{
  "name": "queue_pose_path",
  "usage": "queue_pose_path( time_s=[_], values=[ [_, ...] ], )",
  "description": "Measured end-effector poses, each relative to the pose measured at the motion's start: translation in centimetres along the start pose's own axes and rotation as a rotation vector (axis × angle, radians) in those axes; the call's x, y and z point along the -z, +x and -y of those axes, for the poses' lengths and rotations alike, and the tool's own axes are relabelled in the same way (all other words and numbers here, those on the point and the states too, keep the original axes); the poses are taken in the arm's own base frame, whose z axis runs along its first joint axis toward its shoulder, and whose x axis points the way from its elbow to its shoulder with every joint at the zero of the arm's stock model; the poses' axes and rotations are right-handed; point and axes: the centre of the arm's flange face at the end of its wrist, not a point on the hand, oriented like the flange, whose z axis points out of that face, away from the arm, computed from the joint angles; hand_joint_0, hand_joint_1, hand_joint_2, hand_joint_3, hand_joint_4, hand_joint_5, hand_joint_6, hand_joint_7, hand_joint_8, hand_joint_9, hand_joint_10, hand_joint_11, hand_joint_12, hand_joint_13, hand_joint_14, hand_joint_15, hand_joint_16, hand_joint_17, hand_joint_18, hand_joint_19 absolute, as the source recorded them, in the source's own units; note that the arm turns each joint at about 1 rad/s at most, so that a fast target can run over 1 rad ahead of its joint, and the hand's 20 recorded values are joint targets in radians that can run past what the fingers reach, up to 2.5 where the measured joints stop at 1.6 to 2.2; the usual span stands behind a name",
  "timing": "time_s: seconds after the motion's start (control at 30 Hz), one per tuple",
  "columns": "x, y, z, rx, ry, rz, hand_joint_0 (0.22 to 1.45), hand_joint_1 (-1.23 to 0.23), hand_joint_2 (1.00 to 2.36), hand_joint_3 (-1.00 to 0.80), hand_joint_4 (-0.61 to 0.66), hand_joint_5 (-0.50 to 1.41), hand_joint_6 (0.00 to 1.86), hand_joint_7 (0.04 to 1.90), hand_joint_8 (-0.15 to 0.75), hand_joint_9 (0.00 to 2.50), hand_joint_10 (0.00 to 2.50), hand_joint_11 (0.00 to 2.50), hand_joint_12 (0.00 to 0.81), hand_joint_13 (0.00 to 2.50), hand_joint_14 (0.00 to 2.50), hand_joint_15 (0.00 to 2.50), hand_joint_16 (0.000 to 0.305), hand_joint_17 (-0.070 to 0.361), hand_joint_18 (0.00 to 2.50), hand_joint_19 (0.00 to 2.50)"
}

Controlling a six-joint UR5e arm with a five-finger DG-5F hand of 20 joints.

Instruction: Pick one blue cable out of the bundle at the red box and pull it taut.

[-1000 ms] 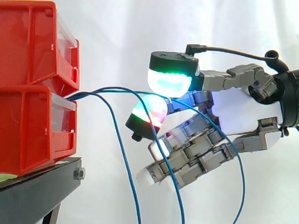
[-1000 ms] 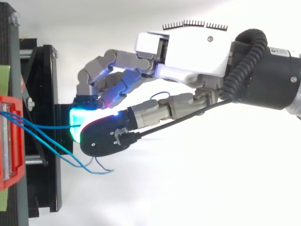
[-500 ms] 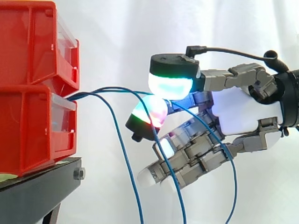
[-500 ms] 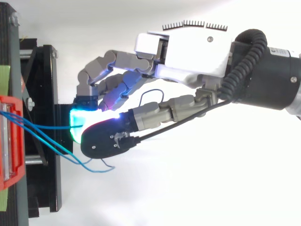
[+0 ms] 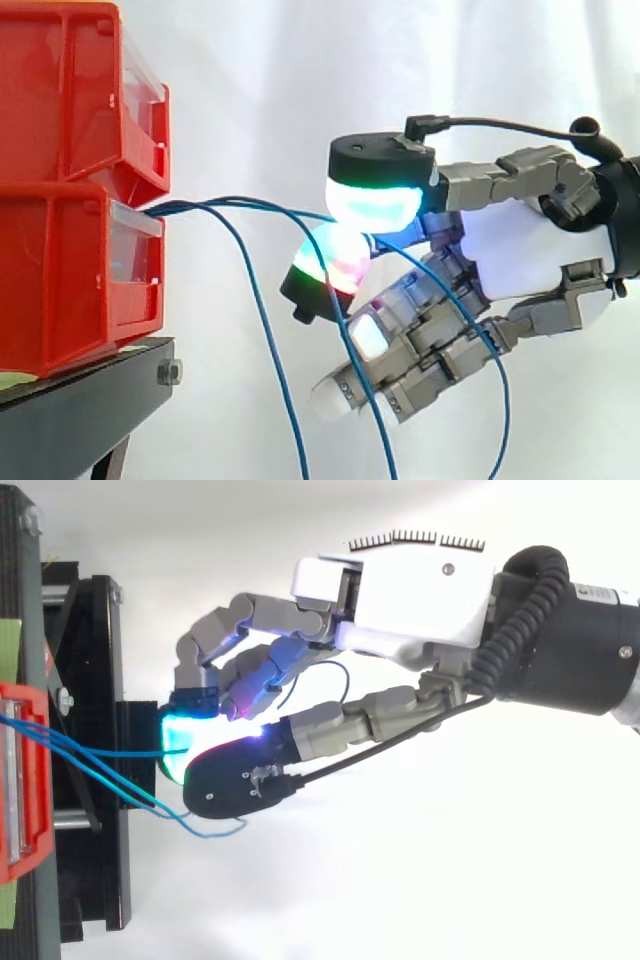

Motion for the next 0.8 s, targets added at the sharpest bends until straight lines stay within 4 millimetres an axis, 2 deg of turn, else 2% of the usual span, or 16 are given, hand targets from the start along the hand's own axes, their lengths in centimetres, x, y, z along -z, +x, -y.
queue_pose_path(
  time_s=[0.2, 0.57, 0.8],
  values=[
    [0.4, -0.1, 0.4, 0.012, 0.038, -0.003, 0.61, -0.8, 1.02, -0.04, 0.0, -0.09, 0.87, 1.06, 0.317, 0.92, 0.01, 0.69, 0.339, 0.55, 0.01, 0.25, 0.05, 0.112, 0.52, 0.17],
    [1.0, -0.4, 1.0, 0.031, 0.1, 0.008, 0.61, -0.77, 1.02, -0.08, 0.01, -0.1, 0.87, 1.04, 0.341, 1.01, 0.01, 0.83, 0.343, 0.53, 0.01, 0.25, 0.049, 0.11, 0.5, 0.19],
    [1.7, -0.7, 0.2, 0.027, 0.114, 0.015, 0.61, -0.77, 1.02, -0.08, 0.02, -0.1, 0.87, 1.04, 0.344, 0.99, 0.01, 0.82, 0.344, 0.53, 0.01, 0.25, 0.049, 0.11, 0.5, 0.2]
  ],
)
